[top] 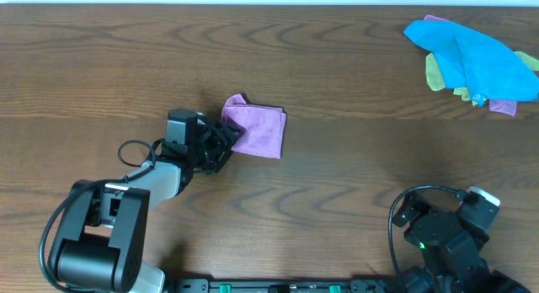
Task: Fold the cloth
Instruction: 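Drag the folded square with the left gripper to the table's left side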
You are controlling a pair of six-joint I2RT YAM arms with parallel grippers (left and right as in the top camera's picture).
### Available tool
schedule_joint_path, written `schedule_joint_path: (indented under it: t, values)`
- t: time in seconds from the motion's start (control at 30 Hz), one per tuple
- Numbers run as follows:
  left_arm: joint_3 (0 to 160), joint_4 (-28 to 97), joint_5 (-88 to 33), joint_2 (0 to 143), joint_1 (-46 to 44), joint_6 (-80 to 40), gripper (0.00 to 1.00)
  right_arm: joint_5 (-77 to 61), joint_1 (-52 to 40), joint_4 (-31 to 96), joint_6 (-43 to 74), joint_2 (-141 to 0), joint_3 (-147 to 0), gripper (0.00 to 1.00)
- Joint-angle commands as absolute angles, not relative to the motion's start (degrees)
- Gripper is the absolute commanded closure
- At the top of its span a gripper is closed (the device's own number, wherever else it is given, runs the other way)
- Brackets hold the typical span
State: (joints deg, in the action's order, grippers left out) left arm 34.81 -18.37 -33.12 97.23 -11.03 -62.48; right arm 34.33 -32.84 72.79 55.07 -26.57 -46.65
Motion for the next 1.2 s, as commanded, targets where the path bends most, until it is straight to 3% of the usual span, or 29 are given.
schedule_joint_path:
  t: [0.0, 0.33, 0.47, 0.93, 1.17]
  values:
    - [34.0, -17.0, -30.3, 100.0, -12.0, -63.1, 0.4, 35.3, -32.6, 72.9, 55.9, -26.4, -46.3, 0.01]
    - [34.0, -17.3, -26.4, 100.0, -13.8, -63.0, 0.85, 35.3, -32.6, 72.9, 55.9, -26.4, -46.3, 0.01]
    - [34.0, -19.9, -26.6, 100.0, -13.6, -60.6, 0.94, 35.3, -32.6, 72.9, 55.9, -26.4, -46.3, 0.01]
    - [37.1, -22.5, -37.9, 99.3, -7.0, -51.1, 0.94, 35.3, -32.6, 72.9, 55.9, -26.4, -46.3, 0.01]
    - [39.3, -13.7, -40.5, 92.9, -0.7, -45.8, 0.94, 35.3, -32.6, 72.9, 55.9, -26.4, -46.3, 0.01]
